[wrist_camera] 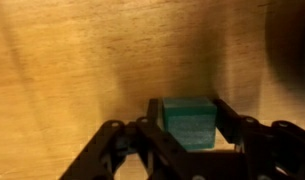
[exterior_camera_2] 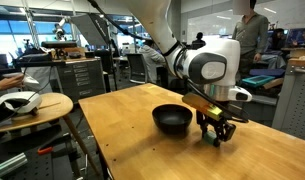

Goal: Put the green block into the black bowl

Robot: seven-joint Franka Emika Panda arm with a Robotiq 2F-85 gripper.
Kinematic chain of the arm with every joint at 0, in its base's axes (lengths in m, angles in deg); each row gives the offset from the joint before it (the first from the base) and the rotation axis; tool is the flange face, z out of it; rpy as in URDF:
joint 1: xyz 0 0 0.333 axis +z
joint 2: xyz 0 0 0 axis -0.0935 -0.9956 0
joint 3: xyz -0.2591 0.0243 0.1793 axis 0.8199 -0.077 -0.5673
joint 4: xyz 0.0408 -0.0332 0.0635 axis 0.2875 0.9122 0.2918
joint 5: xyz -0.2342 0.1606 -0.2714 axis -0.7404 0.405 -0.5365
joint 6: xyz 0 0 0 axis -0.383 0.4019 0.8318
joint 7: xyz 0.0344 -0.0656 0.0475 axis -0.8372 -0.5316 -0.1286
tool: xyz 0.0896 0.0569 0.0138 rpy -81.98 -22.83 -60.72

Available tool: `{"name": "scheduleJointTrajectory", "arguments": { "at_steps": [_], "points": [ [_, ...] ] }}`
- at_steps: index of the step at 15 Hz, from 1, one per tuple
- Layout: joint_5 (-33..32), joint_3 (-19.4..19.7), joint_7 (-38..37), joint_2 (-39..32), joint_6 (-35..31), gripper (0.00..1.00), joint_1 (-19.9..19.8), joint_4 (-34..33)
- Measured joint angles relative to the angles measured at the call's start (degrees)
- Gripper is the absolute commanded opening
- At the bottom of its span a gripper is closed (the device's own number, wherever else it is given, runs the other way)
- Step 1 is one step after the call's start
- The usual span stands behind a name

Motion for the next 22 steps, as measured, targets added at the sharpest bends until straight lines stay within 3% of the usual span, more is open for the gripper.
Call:
{"name": "scheduleJointTrajectory", "arguments": {
  "at_steps": [1, 11, 22],
  "points": [
    [0.1, -0.1, 0.1, 0.0, 0.5, 0.21, -0.3, -0.3],
    [0.3, -0.4, 0.1, 1.4, 0.8, 0.21, -0.8, 0.3],
    [0.3, -0.7, -2.5, 14.9, 4.7, 0.21, 2.9, 9.3]
  ]
}}
